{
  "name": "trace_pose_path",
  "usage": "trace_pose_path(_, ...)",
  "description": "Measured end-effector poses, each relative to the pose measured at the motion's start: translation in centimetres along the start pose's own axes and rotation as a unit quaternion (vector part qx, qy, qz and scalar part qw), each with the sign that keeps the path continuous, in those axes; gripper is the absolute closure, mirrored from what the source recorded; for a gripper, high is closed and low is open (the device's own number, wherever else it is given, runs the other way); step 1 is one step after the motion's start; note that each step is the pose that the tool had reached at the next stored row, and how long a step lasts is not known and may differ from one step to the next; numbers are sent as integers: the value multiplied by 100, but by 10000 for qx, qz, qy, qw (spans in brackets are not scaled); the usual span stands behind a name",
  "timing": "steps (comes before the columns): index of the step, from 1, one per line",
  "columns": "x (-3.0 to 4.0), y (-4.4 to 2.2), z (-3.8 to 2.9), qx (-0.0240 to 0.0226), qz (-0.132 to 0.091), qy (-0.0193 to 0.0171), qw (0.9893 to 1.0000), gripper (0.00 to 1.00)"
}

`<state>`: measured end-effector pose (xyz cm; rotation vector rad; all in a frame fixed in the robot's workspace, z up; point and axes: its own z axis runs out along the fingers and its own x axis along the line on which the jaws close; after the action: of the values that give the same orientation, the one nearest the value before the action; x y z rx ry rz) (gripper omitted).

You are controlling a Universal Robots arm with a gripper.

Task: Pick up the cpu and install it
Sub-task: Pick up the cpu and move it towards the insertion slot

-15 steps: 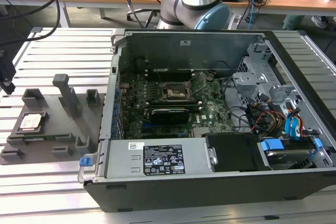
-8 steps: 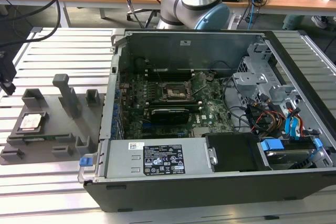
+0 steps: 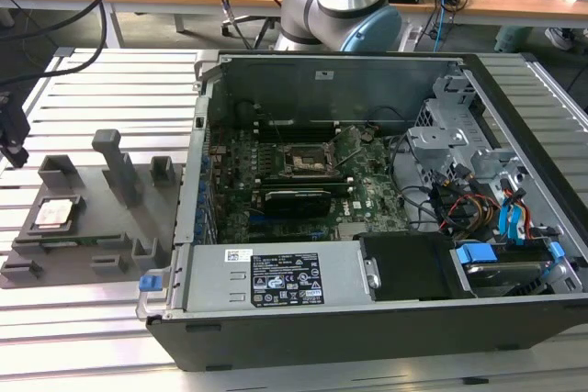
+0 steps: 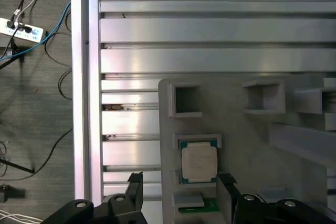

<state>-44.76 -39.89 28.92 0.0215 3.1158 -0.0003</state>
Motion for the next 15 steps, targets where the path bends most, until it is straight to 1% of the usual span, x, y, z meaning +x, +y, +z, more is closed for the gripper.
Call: trace_pose_path(15,1,0,63,0,0,-1,10000,34)
